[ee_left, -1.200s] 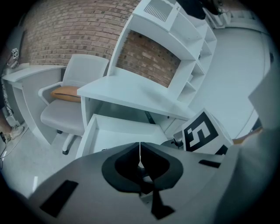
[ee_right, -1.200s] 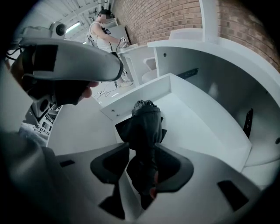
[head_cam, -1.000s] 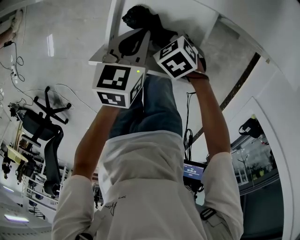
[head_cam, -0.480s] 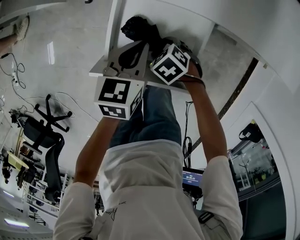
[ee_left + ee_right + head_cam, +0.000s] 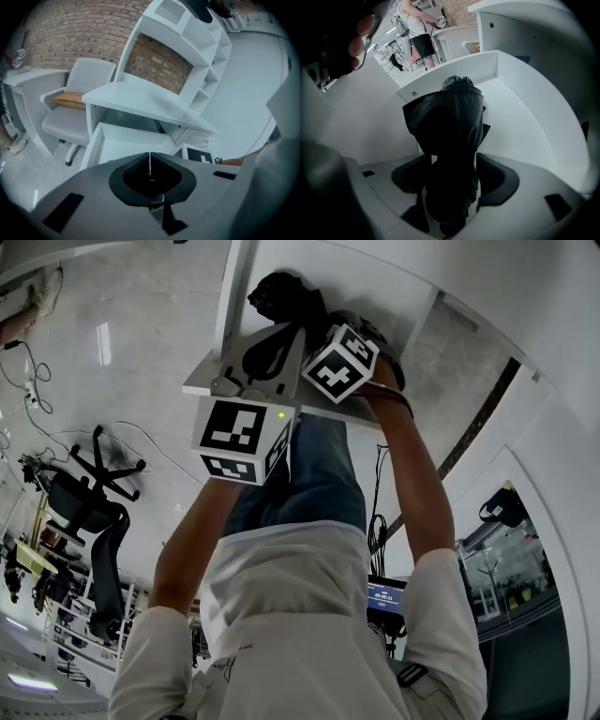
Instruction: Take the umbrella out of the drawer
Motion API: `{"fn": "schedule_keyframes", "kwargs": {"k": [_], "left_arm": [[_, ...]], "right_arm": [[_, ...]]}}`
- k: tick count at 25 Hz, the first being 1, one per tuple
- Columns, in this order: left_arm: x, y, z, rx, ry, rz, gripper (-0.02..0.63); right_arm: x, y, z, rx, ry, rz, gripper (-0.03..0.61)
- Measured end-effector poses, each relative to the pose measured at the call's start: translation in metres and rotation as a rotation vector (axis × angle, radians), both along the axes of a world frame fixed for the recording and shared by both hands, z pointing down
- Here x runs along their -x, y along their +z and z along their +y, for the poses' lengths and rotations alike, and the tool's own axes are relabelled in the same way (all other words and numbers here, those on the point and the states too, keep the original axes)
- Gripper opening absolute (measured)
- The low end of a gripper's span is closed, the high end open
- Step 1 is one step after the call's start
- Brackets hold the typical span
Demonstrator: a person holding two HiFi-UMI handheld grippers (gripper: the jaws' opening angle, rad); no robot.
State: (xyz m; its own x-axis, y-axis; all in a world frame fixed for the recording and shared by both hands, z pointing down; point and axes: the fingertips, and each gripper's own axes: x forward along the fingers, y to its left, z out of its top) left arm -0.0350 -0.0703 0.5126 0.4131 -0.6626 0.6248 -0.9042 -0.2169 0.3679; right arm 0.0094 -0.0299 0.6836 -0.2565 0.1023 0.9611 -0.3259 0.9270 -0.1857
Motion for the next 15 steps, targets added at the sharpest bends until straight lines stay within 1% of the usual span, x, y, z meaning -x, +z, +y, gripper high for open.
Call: {"fn": "schedule_keyframes", "kwargs": {"k": [9, 15], "left_arm": [[0.003, -0.001, -0.002, 0.015, -0.023, 0.018, 0.018], [0.003, -0.001, -0.003, 0.012, -0.021, 0.027, 0.018]], "right_arm": [[0.0, 0.011, 0.001, 0.009, -0.009, 0.021, 0.276], [-0.002, 0.018, 0.001, 0.016, -0.003, 0.037, 0.276]]}}
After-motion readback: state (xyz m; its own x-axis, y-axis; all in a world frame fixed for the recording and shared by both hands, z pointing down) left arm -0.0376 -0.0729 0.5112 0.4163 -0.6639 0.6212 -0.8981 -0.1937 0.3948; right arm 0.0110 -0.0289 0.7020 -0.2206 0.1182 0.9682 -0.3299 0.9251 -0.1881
